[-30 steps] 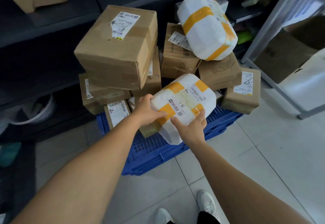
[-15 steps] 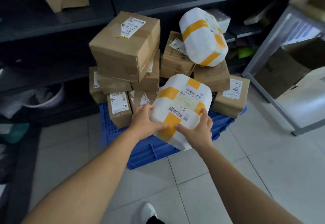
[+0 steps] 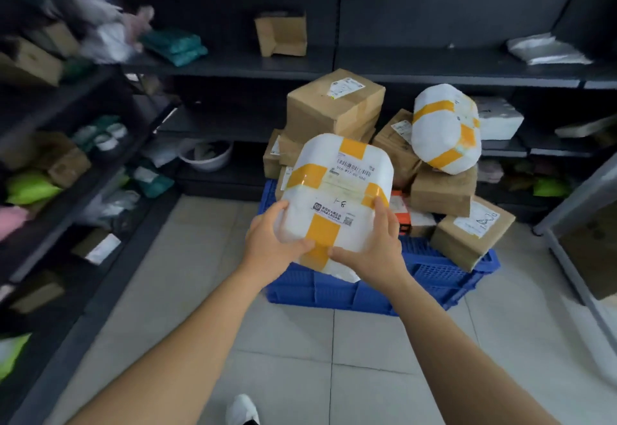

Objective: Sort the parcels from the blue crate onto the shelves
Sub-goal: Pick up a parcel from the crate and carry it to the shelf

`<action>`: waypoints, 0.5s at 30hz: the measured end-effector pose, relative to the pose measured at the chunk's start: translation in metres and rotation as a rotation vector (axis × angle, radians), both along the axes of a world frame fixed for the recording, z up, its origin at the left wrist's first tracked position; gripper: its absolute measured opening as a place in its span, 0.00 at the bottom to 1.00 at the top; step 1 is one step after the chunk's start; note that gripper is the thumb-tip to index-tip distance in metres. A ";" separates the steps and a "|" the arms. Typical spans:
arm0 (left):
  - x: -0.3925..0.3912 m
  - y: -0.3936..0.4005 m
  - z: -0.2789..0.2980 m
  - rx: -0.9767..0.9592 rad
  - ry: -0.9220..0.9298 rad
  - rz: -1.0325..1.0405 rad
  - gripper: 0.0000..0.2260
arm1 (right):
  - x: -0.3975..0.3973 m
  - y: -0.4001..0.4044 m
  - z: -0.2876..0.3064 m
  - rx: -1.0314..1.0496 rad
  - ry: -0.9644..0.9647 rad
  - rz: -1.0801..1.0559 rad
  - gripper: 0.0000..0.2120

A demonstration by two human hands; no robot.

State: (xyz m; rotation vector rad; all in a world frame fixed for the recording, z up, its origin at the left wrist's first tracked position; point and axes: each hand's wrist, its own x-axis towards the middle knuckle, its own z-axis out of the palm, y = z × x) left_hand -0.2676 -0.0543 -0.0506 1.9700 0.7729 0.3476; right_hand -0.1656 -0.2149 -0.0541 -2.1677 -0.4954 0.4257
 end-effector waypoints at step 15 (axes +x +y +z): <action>-0.292 0.049 0.039 0.085 0.000 0.573 0.36 | -0.217 0.125 0.040 0.088 -0.112 0.587 0.56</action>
